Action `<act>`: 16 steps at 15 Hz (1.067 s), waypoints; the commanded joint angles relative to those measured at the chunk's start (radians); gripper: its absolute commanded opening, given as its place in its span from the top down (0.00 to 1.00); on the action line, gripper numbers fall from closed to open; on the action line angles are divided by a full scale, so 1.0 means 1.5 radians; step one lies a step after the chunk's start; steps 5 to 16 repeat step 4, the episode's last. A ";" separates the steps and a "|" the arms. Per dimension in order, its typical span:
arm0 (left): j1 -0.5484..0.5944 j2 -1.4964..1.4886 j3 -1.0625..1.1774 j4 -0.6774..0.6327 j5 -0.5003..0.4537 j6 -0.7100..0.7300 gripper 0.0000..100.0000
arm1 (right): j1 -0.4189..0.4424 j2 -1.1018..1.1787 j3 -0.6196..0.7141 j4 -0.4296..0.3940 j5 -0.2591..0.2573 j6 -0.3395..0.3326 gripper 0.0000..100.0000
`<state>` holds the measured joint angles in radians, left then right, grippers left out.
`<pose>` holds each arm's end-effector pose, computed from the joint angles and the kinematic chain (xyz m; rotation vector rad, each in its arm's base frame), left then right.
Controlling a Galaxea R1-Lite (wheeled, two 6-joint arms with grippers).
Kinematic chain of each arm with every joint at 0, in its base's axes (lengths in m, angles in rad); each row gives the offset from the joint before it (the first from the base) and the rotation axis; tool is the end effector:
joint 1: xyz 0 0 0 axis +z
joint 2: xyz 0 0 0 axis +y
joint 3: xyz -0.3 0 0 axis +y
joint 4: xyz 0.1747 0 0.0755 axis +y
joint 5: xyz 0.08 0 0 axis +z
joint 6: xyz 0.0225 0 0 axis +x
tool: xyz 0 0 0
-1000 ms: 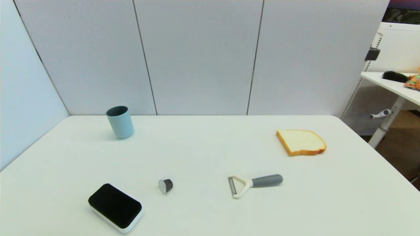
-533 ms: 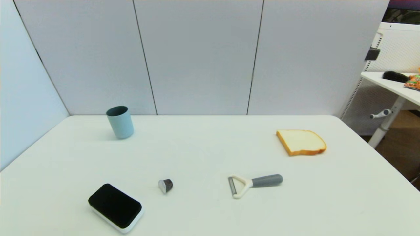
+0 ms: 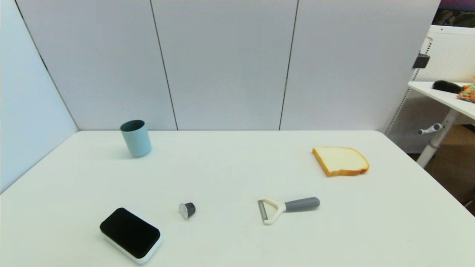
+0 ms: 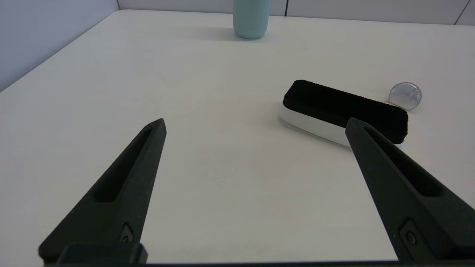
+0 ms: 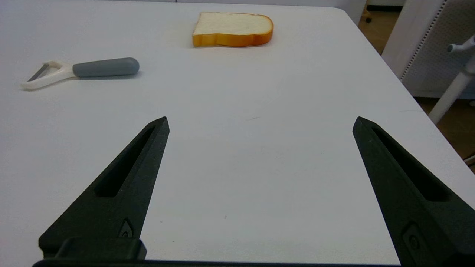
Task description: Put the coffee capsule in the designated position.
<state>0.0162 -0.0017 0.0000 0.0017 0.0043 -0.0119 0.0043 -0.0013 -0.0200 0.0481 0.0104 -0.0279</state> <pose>-0.0229 -0.0003 0.0753 -0.0119 -0.0001 0.0205 -0.0245 0.0001 0.0761 -0.0278 0.0266 0.0151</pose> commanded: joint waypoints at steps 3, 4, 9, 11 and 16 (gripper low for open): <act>0.000 0.000 0.000 0.000 0.000 0.000 0.00 | 0.000 0.001 0.000 0.000 -0.002 0.012 0.00; 0.000 0.000 0.000 0.000 0.001 0.000 0.00 | 0.000 0.001 0.000 0.000 -0.002 0.012 0.00; 0.000 0.000 0.000 0.000 0.001 0.000 0.00 | 0.000 0.001 0.000 0.000 -0.002 0.012 0.00; 0.000 0.000 0.000 0.000 0.001 0.000 0.00 | 0.000 0.001 0.000 0.000 -0.002 0.012 0.00; 0.000 0.000 0.000 0.000 0.001 0.000 0.00 | 0.000 0.001 0.000 0.000 -0.002 0.012 0.00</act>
